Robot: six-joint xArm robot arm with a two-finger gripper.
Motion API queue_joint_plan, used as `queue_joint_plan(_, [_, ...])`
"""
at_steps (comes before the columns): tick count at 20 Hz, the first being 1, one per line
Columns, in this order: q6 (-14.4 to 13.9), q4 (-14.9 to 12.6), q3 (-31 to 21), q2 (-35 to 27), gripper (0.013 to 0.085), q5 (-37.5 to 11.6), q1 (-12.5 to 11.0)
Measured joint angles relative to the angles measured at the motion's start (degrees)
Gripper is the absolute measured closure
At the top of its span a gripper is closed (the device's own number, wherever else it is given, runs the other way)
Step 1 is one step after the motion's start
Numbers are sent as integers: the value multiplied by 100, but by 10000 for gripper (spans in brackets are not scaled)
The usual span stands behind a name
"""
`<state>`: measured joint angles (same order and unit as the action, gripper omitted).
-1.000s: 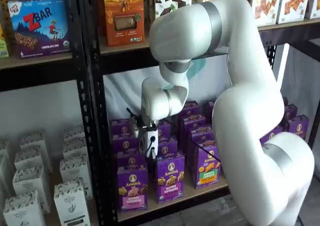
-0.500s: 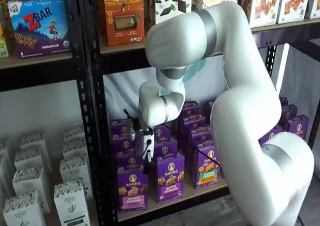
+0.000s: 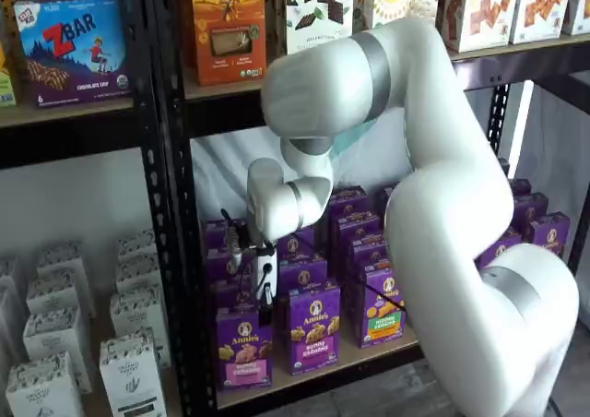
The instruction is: Pick up the purple box with a pink patch in the middle, on the bottom shelf, the first box from the left
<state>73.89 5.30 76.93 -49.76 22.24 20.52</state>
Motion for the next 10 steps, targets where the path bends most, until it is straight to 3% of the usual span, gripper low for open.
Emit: queue_joint_plan(10, [-307, -240, 433, -401, 130, 61, 89])
